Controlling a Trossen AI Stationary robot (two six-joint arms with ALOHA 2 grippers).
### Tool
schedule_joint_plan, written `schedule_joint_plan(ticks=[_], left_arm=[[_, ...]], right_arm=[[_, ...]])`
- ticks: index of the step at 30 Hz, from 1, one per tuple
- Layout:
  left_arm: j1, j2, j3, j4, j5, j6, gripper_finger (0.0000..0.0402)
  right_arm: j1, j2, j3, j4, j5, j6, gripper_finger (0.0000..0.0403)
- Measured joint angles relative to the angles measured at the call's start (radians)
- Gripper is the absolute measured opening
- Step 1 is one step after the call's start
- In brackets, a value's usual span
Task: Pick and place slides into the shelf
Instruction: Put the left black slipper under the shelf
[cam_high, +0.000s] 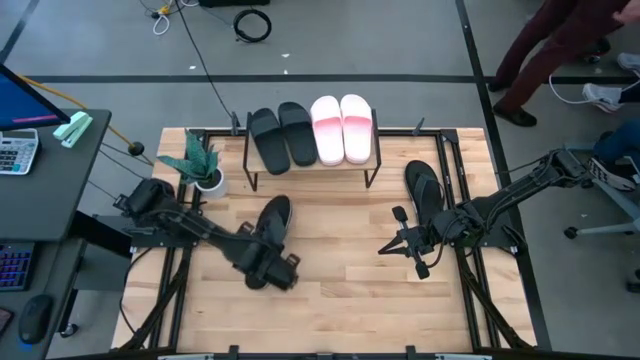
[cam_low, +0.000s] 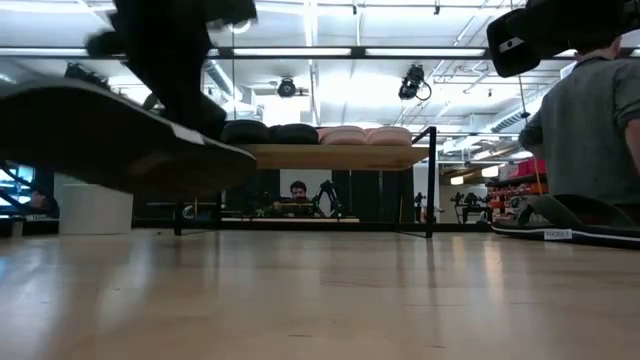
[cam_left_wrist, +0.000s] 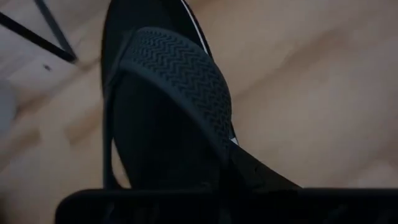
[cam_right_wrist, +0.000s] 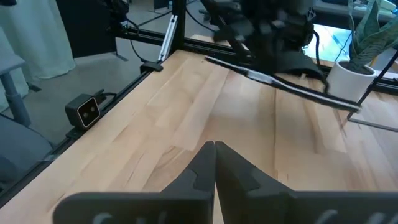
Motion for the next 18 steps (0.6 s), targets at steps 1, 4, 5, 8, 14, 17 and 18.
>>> schedule_joint_plan(ticks=[1, 4, 5, 8, 14, 17, 18], left_arm=[[0.020, 0.000, -0.015, 0.017, -0.004, 0.031, 0.0007], [0.081, 0.000, -0.057, 0.161, -0.044, 0.130, 0.0009], [0.103, 0.001, -0.070, 0.218, -0.048, 0.181, 0.0009], [0.173, 0.001, -0.113, 0.380, -0.052, 0.320, 0.0006], [0.298, 0.001, -0.175, 0.478, -0.050, 0.392, 0.0008], [0.341, 0.006, -0.201, 0.480, -0.025, 0.393, 0.0006], [0.351, 0.006, -0.210, 0.483, -0.015, 0.393, 0.0006]], right_arm=[[0.000, 0.000, 0.000, 0.000, 0.000, 0.000, 0.0016], [0.000, 0.000, 0.000, 0.000, 0.000, -0.001, 0.0016], [0.000, 0.000, 0.000, 0.000, 0.000, -0.003, 0.0016], [0.000, 0.000, 0.000, 0.000, 0.000, -0.016, 0.0016], [0.000, 0.000, 0.000, 0.000, 0.000, -0.019, 0.0016], [0.000, 0.000, 0.000, 0.000, 0.000, -0.020, 0.0016], [0.000, 0.000, 0.000, 0.000, 0.000, -0.023, 0.0016]])
